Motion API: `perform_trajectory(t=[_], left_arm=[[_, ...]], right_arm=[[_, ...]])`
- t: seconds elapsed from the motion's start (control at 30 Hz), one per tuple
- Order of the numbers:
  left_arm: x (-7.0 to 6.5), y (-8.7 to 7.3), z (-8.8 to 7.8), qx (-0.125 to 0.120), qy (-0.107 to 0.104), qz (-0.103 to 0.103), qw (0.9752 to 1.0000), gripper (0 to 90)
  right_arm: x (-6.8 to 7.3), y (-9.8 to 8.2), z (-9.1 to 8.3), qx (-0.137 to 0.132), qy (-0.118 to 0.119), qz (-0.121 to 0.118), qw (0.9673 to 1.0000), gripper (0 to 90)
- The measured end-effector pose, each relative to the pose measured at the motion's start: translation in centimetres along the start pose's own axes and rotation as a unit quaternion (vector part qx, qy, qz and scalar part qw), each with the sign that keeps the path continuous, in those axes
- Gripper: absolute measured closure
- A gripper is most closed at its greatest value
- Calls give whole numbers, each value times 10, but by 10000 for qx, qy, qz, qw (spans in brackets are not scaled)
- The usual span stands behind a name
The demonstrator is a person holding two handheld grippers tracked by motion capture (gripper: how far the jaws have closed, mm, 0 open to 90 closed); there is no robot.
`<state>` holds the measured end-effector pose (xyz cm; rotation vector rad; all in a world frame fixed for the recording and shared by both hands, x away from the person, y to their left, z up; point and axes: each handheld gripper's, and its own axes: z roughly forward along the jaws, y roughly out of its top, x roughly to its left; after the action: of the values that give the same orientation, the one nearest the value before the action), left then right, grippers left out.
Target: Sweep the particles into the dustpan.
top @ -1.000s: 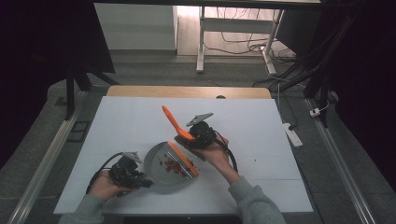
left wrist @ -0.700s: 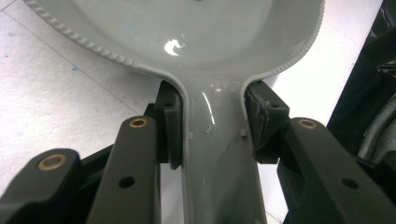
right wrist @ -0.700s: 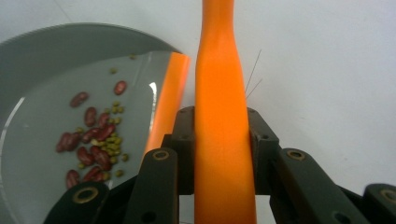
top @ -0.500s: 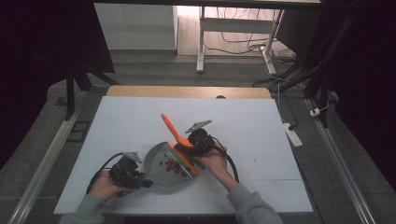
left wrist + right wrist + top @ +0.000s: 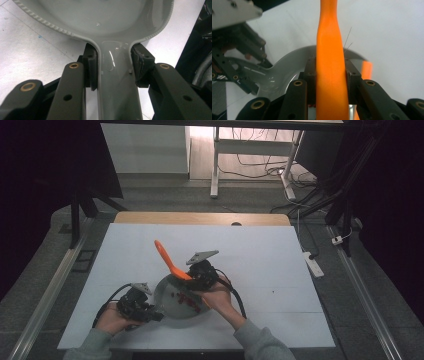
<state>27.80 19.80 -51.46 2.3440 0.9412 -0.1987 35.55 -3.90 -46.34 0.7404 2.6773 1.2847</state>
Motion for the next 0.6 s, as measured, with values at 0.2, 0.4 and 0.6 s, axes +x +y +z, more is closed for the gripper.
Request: perform_trajectory(t=[0.2, 0.4, 0.6], left_arm=[[0, 0, 0, -7, 10, -7, 10000, 611], [0, 0, 0, -1, 9, -11, 10000, 611], [0, 0, 1, -2, 10, -9, 10000, 611]], right_arm=[[-24, -4, -18, -29, -540, 67, 9985, 704], [-57, -16, -24, 239, -1129, 253, 9930, 705], [-66, -28, -7, 486, -1148, 424, 9913, 705]])
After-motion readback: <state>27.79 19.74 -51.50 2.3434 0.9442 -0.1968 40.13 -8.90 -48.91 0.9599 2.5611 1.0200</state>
